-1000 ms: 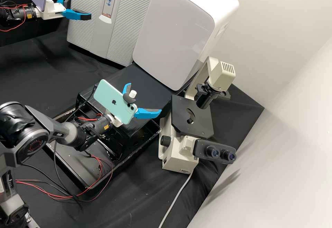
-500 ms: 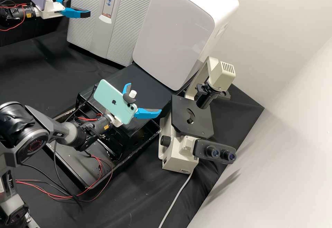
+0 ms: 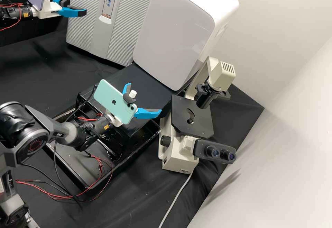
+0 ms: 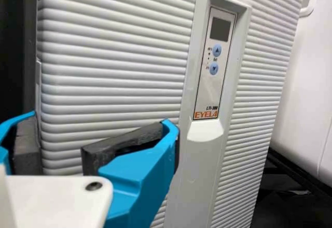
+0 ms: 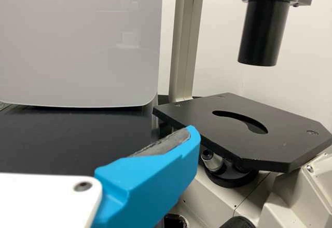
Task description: Open the incubator door
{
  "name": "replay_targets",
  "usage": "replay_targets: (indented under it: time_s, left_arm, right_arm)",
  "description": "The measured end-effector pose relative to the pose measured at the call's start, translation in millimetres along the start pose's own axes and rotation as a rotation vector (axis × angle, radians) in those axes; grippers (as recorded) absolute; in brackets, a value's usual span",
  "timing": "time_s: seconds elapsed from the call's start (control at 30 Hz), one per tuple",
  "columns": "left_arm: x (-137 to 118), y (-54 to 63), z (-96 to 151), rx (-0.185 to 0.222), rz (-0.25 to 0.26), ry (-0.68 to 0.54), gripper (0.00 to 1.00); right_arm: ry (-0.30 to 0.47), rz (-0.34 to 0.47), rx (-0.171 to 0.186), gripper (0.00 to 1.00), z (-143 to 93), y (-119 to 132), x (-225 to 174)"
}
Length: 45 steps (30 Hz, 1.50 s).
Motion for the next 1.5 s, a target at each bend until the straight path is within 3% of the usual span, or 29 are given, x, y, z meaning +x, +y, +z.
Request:
replay_targets:
  time_s: [0.13, 0.37, 0.87, 1.2, 1.3, 1.4, 1.5]
  left_arm:
    - [-10, 0.8, 12, 0.039, -0.016, 0.022, 0.00]
    - [-23, -0.2, 22, 0.053, -0.023, 0.037, 0.00]
    - [-43, 0.9, 33, 0.029, -0.031, 0.044, 0.00]
    - [-86, -1.3, 65, 0.003, -0.066, -0.017, 0.00]
    - [-101, -3.5, 75, 0.016, -0.082, -0.068, 0.00]
    - [-114, 1.8, 85, 0.018, -0.044, -0.145, 0.00]
    - [-128, 2.6, 90, -0.004, -0.040, -0.163, 0.00]
  right_arm:
    - [0.000, 0.000, 0.000, 1.00, 0, 0, 0]
    - [0.000, 0.000, 0.000, 1.00, 0, 0, 0]
    - [0.000, 0.000, 0.000, 1.00, 0, 0, 0]
    - [0.000, 0.000, 0.000, 1.00, 0, 0, 0]
    - [0.000, 0.000, 0.000, 1.00, 0, 0, 0]
    - [0.000, 0.000, 0.000, 1.00, 0, 0, 0]
    - [0.000, 0.000, 0.000, 1.00, 0, 0, 0]
